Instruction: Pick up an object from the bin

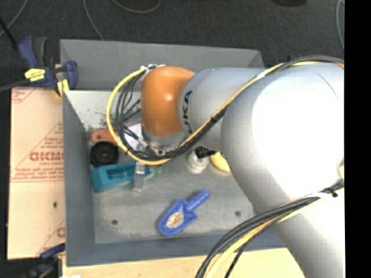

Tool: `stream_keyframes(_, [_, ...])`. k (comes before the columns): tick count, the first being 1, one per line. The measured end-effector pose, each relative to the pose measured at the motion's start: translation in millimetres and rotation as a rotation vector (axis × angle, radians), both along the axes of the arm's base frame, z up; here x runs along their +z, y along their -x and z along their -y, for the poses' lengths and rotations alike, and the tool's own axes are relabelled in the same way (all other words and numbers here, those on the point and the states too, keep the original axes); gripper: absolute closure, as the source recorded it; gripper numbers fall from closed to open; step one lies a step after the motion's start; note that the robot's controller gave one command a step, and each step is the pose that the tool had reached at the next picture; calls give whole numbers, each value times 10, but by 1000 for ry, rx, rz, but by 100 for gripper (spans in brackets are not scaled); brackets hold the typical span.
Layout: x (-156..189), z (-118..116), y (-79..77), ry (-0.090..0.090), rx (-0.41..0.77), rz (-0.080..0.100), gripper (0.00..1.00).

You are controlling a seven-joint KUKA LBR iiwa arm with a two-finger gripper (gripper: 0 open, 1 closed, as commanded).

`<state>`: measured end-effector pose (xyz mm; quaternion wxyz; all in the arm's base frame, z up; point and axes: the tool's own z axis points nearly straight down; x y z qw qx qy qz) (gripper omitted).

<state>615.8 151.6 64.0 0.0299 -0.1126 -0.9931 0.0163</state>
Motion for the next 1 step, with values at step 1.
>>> stream_keyframes(1, [0, 0, 1, 0, -1, 0, 100])
